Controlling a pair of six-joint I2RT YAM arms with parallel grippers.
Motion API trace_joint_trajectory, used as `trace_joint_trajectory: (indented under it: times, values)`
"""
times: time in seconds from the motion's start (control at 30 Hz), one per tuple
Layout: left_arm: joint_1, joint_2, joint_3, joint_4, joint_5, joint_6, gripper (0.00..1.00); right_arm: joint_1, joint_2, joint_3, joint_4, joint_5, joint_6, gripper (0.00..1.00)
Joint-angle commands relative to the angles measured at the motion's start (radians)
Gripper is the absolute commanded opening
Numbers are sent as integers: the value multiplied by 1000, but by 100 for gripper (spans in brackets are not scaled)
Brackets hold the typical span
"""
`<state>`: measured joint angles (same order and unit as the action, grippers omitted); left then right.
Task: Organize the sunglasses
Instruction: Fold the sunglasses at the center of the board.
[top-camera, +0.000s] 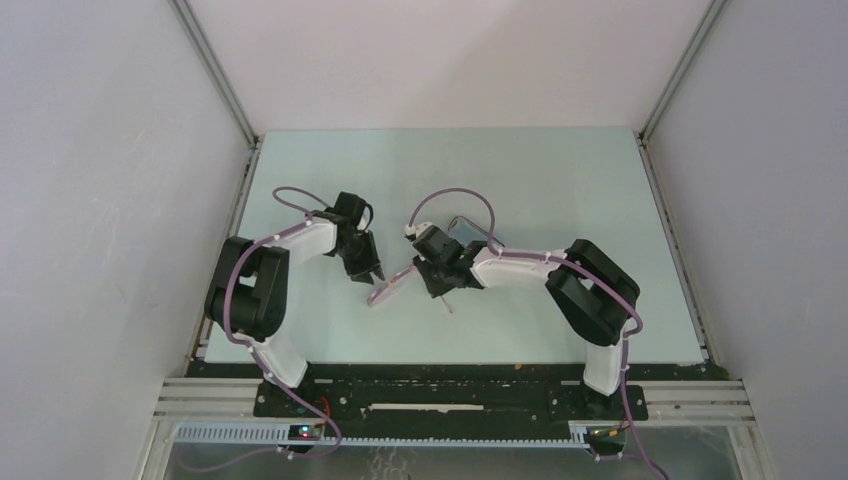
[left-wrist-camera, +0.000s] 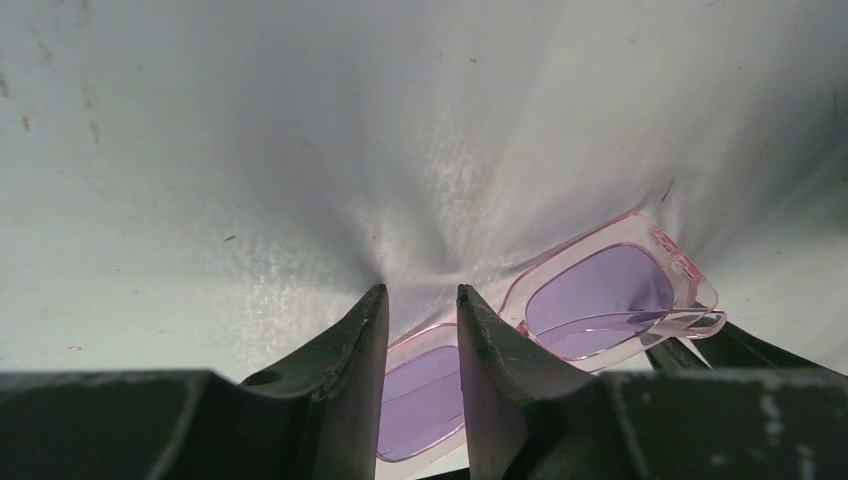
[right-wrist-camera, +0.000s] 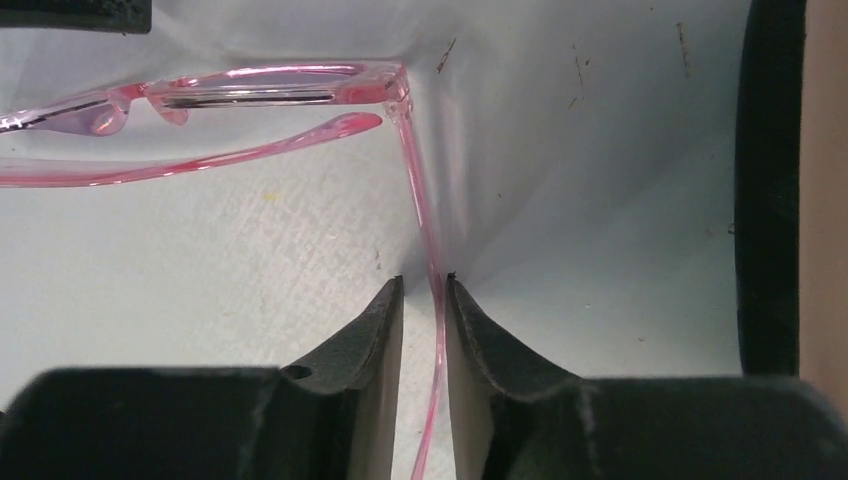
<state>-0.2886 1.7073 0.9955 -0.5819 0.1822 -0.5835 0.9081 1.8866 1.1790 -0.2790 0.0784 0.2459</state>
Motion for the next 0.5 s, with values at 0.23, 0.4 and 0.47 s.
trace_joint_trajectory:
  times: [0.23,0.4,0.47]
  values:
    - [-99,27,-15,26,10,-8,36,0,27,78,-17,21,67,8]
    - [-147,40,-12,33,11,-29,37,-13,56,153,-74,23,124,0]
    - [-156,37,-15,41,16,-39,36,-22,72,186,-105,6,165,0]
